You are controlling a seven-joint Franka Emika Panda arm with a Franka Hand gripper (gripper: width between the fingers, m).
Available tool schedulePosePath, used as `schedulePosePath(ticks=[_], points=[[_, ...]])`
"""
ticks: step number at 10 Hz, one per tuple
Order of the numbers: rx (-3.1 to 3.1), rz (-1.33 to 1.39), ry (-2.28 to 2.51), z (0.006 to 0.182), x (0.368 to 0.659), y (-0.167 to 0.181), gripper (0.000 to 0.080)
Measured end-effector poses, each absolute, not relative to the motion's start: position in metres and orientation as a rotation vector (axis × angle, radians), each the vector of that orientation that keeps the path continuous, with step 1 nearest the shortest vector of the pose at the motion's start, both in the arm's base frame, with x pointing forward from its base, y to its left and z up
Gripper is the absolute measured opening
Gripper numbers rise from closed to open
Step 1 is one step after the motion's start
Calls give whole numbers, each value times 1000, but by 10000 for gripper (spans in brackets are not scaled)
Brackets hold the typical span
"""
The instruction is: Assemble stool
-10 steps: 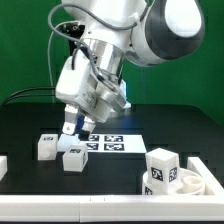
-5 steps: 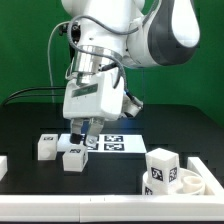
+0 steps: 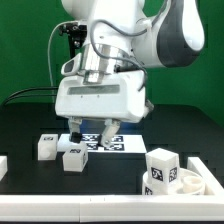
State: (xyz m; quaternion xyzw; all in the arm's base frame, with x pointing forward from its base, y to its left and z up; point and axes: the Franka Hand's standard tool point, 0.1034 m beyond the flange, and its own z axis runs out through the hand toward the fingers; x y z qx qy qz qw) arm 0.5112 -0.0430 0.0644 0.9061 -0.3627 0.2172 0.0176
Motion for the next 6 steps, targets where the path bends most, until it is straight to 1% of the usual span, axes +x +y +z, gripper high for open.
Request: schedulePosePath(ticks=[1, 2, 3, 5, 6], points=[[2903, 642, -868, 62, 516, -33, 648], [2960, 620, -677, 64, 519, -24, 648], [2921, 684, -649, 73, 515, -23, 648], [2952, 618, -665, 65, 510, -23, 648], [2951, 619, -667, 66, 510, -24, 648]])
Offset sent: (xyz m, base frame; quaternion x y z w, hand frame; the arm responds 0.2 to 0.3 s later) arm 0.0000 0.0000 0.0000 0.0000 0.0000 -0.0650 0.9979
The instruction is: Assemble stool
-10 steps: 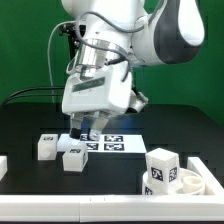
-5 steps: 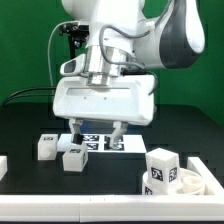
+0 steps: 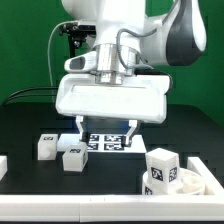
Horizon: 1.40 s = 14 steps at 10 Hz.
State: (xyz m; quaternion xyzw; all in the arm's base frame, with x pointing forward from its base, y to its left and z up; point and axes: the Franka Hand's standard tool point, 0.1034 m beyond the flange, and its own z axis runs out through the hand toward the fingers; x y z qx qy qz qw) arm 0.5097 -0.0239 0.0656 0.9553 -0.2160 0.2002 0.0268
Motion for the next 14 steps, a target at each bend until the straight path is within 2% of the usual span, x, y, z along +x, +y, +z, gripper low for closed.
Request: schedulePosePath(ticks=[2, 4, 7, 8, 9, 10, 11, 14], points=[[3109, 340, -676, 58, 505, -33, 648], [3208, -29, -772, 67, 511, -44, 648], [3253, -325, -813, 65, 506, -43, 648], [3262, -441, -793, 62, 504, -44, 648], [3267, -549, -650, 52, 498, -49, 648], [3263, -772, -547, 48, 488, -56, 648], [3224, -916, -482, 48, 490, -66, 648], [3203, -1053, -452, 38, 480, -72, 648]])
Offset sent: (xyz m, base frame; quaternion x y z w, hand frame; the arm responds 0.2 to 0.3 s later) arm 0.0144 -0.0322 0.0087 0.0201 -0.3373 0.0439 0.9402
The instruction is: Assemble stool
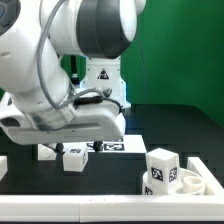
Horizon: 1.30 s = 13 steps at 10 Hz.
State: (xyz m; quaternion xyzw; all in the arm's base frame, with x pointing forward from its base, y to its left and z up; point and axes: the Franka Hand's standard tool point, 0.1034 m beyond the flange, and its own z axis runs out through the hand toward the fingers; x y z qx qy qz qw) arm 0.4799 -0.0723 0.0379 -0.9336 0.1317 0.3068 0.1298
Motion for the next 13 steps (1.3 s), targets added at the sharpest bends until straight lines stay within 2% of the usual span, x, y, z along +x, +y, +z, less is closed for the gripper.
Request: schedulePosePath(ticks=[1, 3, 6, 10, 13], points=[[-2670, 994, 382, 40, 473, -73, 648], [-2658, 1023, 382, 36, 477, -76, 648], [-2546, 1239, 581, 39, 477, -84, 648], [-2556, 1221, 570, 36, 478, -86, 648], [-2435, 1341, 694, 14, 460, -86, 648]])
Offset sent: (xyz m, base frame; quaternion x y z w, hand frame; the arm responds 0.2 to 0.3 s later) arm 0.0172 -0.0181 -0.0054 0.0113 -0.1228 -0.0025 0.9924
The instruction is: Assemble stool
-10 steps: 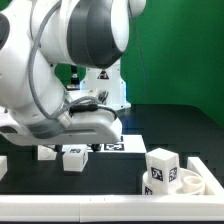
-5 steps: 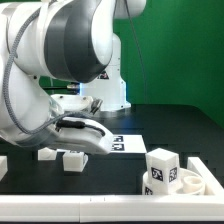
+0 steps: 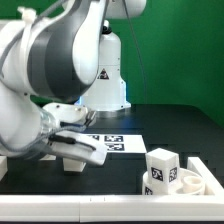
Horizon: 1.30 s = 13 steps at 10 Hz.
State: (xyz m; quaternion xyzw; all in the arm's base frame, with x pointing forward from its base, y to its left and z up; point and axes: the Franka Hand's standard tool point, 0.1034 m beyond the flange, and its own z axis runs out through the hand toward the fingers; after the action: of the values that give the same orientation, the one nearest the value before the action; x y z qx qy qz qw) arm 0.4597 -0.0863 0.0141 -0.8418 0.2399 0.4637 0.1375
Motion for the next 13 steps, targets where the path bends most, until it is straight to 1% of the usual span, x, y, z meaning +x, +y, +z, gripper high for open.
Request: schedulePosePath(ticks=[4, 5, 6, 7, 8, 9, 10, 11, 12, 13], points=[[-2414, 1378, 726, 7, 450, -84, 648], [-2414, 1377, 727, 7, 450, -85, 515], [-2413, 1377, 728, 7, 450, -85, 515], [-2422, 1366, 728, 7, 452, -85, 376], [-2444, 1340, 725, 9, 455, -84, 330], [-2472, 1311, 711, 17, 463, -78, 330], [-2513, 1242, 690, 39, 478, -69, 330], [-2544, 1170, 664, 69, 491, -63, 330], [-2629, 1063, 623, 89, 507, -66, 330], [-2705, 931, 607, 95, 515, -65, 330]])
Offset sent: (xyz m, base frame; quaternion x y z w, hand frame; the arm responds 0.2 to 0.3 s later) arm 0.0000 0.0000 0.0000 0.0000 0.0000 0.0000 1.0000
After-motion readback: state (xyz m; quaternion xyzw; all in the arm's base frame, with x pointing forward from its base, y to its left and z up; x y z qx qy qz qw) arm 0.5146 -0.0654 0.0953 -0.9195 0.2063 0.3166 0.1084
